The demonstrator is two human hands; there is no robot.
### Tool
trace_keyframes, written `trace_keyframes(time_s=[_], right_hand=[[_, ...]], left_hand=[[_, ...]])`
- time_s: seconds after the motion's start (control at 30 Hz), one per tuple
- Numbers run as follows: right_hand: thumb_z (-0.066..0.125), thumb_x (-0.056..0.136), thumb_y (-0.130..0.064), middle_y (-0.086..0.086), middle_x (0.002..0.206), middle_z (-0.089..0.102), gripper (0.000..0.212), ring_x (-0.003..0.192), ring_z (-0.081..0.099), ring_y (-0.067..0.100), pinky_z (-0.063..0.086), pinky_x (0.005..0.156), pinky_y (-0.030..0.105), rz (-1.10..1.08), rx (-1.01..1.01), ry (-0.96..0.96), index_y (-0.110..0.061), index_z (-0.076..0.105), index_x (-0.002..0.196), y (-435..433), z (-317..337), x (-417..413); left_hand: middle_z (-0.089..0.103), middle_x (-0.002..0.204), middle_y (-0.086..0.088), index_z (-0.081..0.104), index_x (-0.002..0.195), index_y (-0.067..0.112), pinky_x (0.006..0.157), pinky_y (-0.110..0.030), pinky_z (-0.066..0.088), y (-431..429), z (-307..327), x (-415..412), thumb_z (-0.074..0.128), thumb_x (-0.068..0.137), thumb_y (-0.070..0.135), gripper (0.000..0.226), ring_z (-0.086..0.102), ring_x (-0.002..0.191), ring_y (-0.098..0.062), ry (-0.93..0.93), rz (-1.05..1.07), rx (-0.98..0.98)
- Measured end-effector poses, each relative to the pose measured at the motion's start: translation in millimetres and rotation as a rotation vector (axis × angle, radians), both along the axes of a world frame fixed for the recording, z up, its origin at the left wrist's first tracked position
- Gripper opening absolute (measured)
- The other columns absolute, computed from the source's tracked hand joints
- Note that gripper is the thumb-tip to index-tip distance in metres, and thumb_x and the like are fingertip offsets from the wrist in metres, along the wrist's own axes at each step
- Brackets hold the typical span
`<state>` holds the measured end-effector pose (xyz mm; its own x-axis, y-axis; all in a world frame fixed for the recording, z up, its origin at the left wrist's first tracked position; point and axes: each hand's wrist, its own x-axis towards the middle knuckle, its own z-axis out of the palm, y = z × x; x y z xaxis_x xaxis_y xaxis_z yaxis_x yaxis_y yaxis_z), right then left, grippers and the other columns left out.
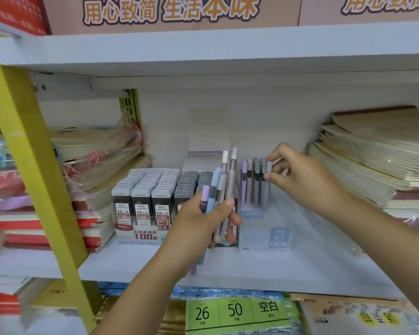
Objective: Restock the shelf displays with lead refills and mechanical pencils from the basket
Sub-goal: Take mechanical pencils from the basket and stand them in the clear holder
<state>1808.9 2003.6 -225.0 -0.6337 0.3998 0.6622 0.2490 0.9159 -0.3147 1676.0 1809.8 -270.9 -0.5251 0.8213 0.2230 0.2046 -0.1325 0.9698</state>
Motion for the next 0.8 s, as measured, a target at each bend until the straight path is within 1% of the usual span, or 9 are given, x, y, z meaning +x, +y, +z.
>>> trace_keyframes(time_s=[0.07, 0.13, 0.23, 0.3, 0.37, 0.53, 0.6, 0.67, 0.8], right_hand=[[0.073, 0.084, -0.027, -0.02, 0.081, 0.052, 0.018, 0.092, 0.051, 0.011, 0.03, 0.064, 0.018, -0.065, 0.08, -0.056, -0.027, 0.059, 0.095, 1, 0, -1], [0.07, 0.086, -0.031, -0.008, 0.092, 0.048, 0.022, 0.102, 0.044, 0.017, 0.03, 0.075, 0.024, -0.138, 0.111, -0.101, -0.022, 0.065, 0.105, 0, 0, -1], [0.058, 0.092, -0.035, -0.009, 0.096, 0.047, 0.026, 0.097, 0.046, 0.009, 0.035, 0.082, 0.023, -0.118, 0.089, 0.045, -0.025, 0.066, 0.115, -15, 2, 1], [0.051, 0.092, -0.043, -0.015, 0.09, 0.061, 0.029, 0.088, 0.055, 0.002, 0.04, 0.077, 0.014, 0.031, -0.112, 0.185, -0.032, 0.064, 0.116, -35, 5, 4], [0.056, 0.09, -0.044, -0.013, 0.084, 0.071, 0.031, 0.079, 0.064, 0.001, 0.047, 0.07, 0.014, 0.216, -0.425, 0.218, -0.036, 0.058, 0.121, -52, 8, 1], [0.065, 0.091, -0.012, 0.002, 0.076, 0.074, 0.025, 0.068, 0.07, 0.015, 0.052, 0.058, 0.025, 0.362, -0.674, 0.365, -0.025, 0.058, 0.111, -65, 18, 2], [0.061, 0.092, -0.008, 0.002, 0.076, 0.073, 0.023, 0.066, 0.07, 0.016, 0.052, 0.054, 0.022, 0.319, -0.621, 0.526, -0.027, 0.054, 0.106, -58, 26, 11], [0.059, 0.092, -0.009, 0.003, 0.077, 0.07, 0.027, 0.067, 0.069, 0.014, 0.051, 0.056, 0.024, 0.219, -0.441, 0.566, -0.032, 0.051, 0.102, -45, 33, 17], [0.063, 0.091, -0.02, -0.008, 0.076, 0.065, 0.027, 0.073, 0.061, 0.0, 0.041, 0.062, 0.013, 0.06, -0.158, 0.148, -0.037, 0.048, 0.105, -26, 22, 12]], left_hand=[[0.077, 0.075, 0.001, 0.072, 0.093, 0.02, 0.043, -0.018, 0.042, -1, -2, 0, 0.063, 0.096, 0.038, 0.02, 0.065, 0.055, -0.011, -0.025, -0.008, -0.003], [0.077, 0.074, -0.001, 0.077, 0.082, 0.026, 0.045, -0.019, 0.043, -2, -3, 1, 0.065, 0.094, 0.04, 0.022, 0.064, 0.056, -0.01, -0.02, -0.013, -0.018], [0.077, 0.075, -0.002, 0.078, 0.081, 0.027, 0.046, -0.019, 0.043, -3, -1, 3, 0.066, 0.093, 0.042, 0.023, 0.064, 0.057, -0.009, -0.022, -0.023, -0.029], [0.077, 0.075, 0.001, 0.077, 0.086, 0.022, 0.046, -0.017, 0.042, -4, 2, 6, 0.066, 0.094, 0.04, 0.022, 0.065, 0.057, -0.009, -0.035, -0.034, -0.021], [0.076, 0.073, 0.003, 0.074, 0.093, 0.016, 0.045, -0.017, 0.042, -3, 5, 9, 0.065, 0.095, 0.037, 0.024, 0.065, 0.056, -0.009, -0.029, -0.048, -0.022], [0.079, 0.089, 0.002, 0.068, 0.103, 0.024, 0.042, -0.018, 0.039, -6, 4, 16, 0.062, 0.098, 0.034, 0.013, 0.074, 0.067, -0.014, -0.025, -0.05, -0.015], [0.08, 0.09, 0.002, 0.067, 0.105, 0.027, 0.041, -0.019, 0.038, -9, 2, 13, 0.062, 0.098, 0.036, 0.013, 0.076, 0.068, -0.019, -0.038, -0.022, -0.008], [0.079, 0.088, 0.002, 0.067, 0.106, 0.03, 0.04, -0.02, 0.039, -12, 0, 8, 0.061, 0.097, 0.04, 0.015, 0.071, 0.056, -0.017, -0.002, 0.011, -0.01], [0.077, 0.08, -0.002, 0.069, 0.101, 0.032, 0.041, -0.022, 0.039, -14, -4, 3, 0.062, 0.096, 0.041, 0.012, 0.053, 0.043, -0.013, 0.009, 0.026, 0.022]])
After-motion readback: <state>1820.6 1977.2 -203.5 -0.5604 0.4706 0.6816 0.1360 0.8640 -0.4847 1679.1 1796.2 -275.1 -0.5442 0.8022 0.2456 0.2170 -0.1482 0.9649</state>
